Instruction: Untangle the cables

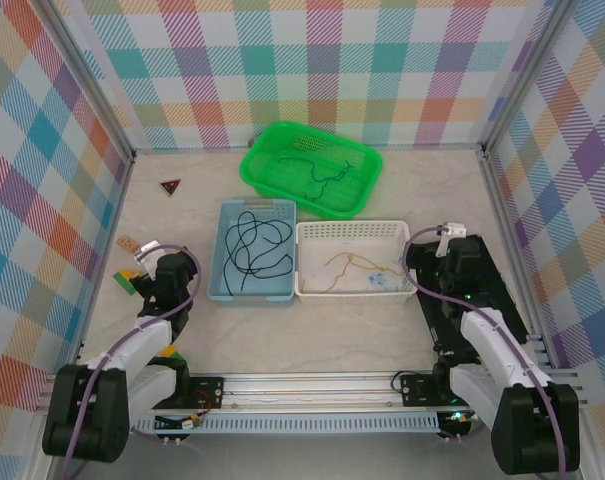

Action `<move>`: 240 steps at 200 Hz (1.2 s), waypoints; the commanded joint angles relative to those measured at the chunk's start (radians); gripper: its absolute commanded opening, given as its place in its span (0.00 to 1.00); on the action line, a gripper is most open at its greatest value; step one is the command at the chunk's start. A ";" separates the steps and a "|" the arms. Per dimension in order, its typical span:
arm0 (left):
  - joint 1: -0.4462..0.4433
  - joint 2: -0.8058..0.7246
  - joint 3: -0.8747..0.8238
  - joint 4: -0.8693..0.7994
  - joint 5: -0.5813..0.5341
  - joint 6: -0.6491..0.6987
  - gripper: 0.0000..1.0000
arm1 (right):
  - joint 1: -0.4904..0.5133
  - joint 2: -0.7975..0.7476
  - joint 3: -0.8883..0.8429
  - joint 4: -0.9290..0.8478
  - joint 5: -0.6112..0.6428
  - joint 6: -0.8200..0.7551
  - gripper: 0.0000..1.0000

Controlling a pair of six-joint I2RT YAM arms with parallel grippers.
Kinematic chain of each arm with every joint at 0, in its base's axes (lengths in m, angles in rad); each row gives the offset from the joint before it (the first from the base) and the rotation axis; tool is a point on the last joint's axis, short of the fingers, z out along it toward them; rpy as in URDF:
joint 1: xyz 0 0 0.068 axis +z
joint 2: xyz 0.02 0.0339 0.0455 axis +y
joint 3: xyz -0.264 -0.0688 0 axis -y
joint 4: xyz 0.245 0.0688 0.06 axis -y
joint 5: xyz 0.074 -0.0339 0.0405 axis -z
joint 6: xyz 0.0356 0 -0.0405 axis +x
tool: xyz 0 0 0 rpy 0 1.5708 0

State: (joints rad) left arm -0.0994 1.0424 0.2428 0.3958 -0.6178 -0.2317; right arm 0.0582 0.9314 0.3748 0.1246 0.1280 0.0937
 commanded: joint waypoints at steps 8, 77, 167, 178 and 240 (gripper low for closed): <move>0.006 0.139 -0.031 0.396 0.075 0.073 1.00 | -0.005 0.051 -0.068 0.251 -0.019 -0.045 0.99; -0.002 0.474 -0.030 0.781 0.325 0.230 1.00 | -0.005 0.250 -0.101 0.545 -0.087 -0.104 0.99; -0.020 0.537 0.142 0.516 0.316 0.249 1.00 | -0.023 0.421 0.016 0.563 -0.172 -0.118 0.99; -0.020 0.536 0.145 0.512 0.315 0.249 1.00 | -0.023 0.438 -0.001 0.626 -0.171 -0.132 0.99; -0.018 0.538 0.147 0.509 0.322 0.246 1.00 | -0.023 0.602 -0.013 0.798 -0.135 -0.118 0.99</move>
State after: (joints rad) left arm -0.1043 1.5875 0.3771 0.9047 -0.3279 0.0162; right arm 0.0383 1.5234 0.3664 0.8860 -0.0135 -0.0269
